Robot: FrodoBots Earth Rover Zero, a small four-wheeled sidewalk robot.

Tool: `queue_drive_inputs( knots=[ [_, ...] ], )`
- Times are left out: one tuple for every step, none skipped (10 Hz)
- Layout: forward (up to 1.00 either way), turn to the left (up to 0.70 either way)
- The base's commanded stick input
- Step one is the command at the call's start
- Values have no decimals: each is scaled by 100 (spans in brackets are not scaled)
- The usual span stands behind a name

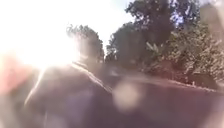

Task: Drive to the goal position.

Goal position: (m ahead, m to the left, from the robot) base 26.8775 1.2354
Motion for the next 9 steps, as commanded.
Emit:
queue_drive_inputs(
  knots=[
    [100, 29],
    [100, 24],
    [100, 3],
    [100, 0],
    [100, 0],
    [100, 0],
    [100, 0],
    [100, 0],
    [100, 0]
  ],
)
